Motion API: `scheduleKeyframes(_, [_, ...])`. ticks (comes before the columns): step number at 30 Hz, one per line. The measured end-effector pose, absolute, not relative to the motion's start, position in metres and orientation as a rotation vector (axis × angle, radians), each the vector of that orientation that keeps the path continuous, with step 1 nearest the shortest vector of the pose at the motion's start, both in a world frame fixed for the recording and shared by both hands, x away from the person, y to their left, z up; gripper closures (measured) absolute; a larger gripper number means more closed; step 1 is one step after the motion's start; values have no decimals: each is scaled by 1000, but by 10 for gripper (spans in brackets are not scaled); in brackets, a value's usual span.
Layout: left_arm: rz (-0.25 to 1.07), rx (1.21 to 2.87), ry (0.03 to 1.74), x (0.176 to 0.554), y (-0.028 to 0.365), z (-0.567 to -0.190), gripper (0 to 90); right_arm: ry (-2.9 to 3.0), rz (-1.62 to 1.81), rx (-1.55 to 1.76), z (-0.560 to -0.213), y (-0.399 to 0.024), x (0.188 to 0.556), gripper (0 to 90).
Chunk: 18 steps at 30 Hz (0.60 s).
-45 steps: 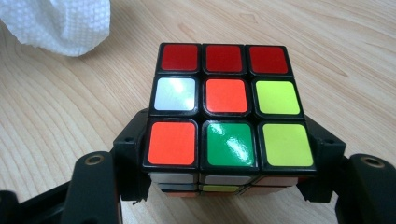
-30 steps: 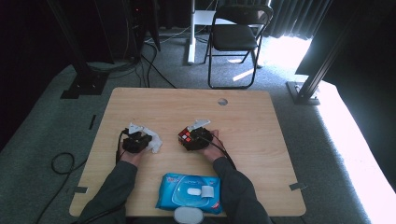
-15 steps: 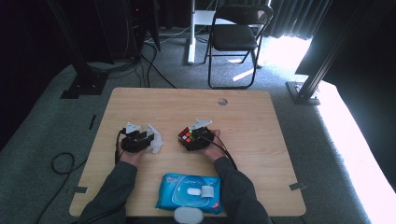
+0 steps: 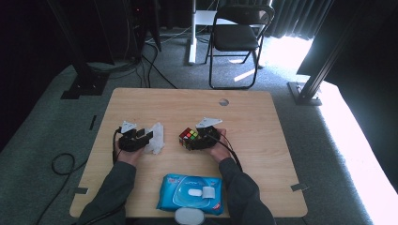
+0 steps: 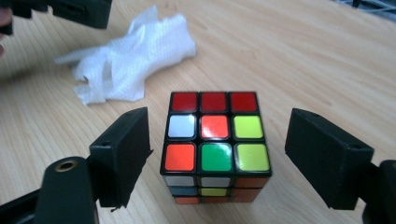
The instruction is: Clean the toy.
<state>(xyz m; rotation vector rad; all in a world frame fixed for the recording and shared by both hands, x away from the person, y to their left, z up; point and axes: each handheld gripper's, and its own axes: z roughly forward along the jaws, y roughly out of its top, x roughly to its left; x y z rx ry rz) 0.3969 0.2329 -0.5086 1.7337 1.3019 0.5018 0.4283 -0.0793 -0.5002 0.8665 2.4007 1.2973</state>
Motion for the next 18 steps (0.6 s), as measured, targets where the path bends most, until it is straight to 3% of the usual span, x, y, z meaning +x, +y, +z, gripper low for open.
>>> scheduleKeyframes(4, [505,1722,1305,396,235,-507,538,2355,1320,866,-494,-89,425,297])
scheduleKeyframes(11, [495,1715,1314,396,238,-506,540,2278,1313,878,-494,-104,421,557])
scheduleKeyframes(18, [496,1710,1308,395,241,-505,540,2268,1241,923,-500,-114,422,724])
